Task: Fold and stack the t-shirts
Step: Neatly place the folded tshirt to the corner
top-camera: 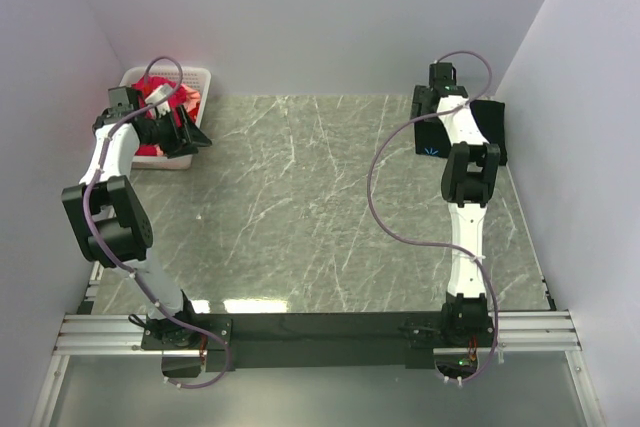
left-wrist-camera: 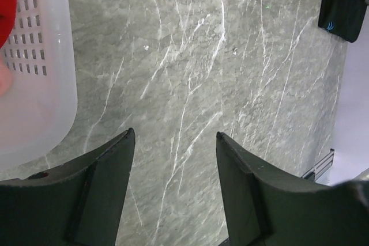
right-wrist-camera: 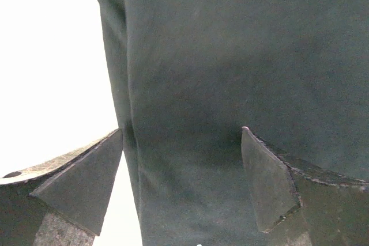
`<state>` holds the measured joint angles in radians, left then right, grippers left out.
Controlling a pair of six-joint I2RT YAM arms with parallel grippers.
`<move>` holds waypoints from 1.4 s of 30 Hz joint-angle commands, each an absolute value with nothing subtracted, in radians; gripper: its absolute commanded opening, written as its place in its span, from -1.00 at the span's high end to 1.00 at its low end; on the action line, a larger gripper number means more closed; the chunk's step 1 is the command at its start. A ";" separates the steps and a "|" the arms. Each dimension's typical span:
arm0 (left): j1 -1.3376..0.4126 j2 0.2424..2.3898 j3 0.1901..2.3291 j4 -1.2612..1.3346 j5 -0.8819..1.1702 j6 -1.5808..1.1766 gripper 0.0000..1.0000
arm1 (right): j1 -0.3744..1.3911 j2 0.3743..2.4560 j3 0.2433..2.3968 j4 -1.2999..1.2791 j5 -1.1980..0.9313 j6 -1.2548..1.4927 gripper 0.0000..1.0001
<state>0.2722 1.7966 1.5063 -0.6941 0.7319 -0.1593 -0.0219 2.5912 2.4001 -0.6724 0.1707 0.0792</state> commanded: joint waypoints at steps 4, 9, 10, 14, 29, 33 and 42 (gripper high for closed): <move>0.288 1.807 1.539 -0.698 0.768 -0.158 -0.27 | -0.020 2.517 2.370 -0.706 0.065 -0.043 -0.69; 0.288 1.839 1.563 -0.707 0.773 -0.160 -0.26 | 0.023 2.485 2.349 -0.655 0.077 -0.129 -0.67; 0.288 1.842 1.568 -0.715 0.773 -0.156 -0.27 | 0.032 2.476 2.329 -0.629 0.078 -0.143 -0.64; 0.288 1.844 1.582 -0.724 0.775 -0.147 -0.27 | 0.069 2.456 2.283 -0.620 0.114 -0.219 -0.52; 0.293 1.819 1.540 -0.707 0.795 -0.140 -0.26 | 0.051 2.464 2.269 -0.767 0.078 -0.244 0.41; 0.293 1.827 1.537 -0.704 0.810 -0.140 -0.26 | 0.054 2.367 2.208 -0.703 -0.056 -0.252 0.39; 0.291 1.838 1.549 -0.704 0.822 -0.150 -0.25 | 0.057 2.331 2.230 -0.541 0.053 -0.163 0.28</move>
